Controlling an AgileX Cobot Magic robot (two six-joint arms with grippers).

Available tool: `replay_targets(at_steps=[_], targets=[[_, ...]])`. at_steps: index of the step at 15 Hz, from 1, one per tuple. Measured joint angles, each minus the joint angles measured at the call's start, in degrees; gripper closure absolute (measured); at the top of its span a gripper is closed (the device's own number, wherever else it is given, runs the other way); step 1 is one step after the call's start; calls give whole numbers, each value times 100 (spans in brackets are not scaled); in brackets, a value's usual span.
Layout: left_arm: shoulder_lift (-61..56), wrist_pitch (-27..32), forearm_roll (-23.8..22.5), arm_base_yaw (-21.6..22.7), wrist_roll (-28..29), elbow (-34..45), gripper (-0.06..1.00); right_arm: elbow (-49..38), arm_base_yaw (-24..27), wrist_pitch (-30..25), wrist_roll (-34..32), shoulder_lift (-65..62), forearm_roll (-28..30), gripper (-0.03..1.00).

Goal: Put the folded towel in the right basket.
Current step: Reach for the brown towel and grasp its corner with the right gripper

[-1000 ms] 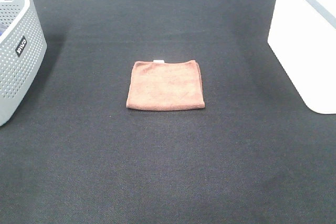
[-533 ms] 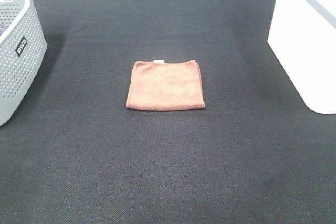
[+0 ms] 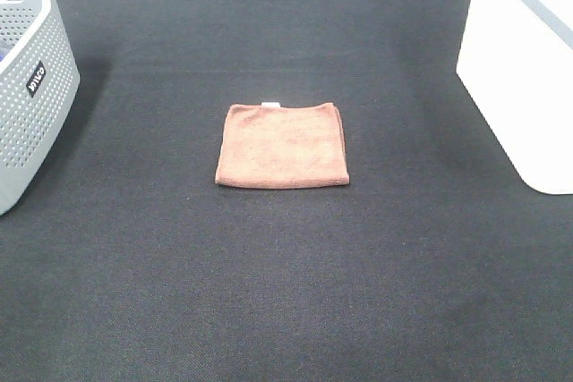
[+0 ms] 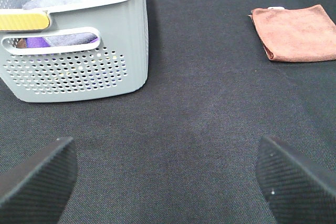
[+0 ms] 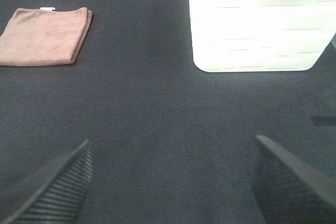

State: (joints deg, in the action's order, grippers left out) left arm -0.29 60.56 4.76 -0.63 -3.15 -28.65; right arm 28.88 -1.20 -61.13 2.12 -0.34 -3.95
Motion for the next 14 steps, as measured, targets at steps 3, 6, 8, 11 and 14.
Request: replay_targets(at_steps=[3, 6, 8, 11, 14], targets=[[0, 0, 0, 0, 0, 0, 7, 0, 0, 0, 0, 0, 0, 20], [0, 0, 0, 0, 0, 0, 7, 0, 0, 0, 0, 0, 0, 20], [0, 0, 0, 0, 0, 0, 7, 0, 0, 0, 0, 0, 0, 20], [0, 0, 0, 0, 0, 0, 7, 0, 0, 0, 0, 0, 0, 20], [0, 0, 0, 0, 0, 0, 7, 0, 0, 0, 0, 0, 0, 20]])
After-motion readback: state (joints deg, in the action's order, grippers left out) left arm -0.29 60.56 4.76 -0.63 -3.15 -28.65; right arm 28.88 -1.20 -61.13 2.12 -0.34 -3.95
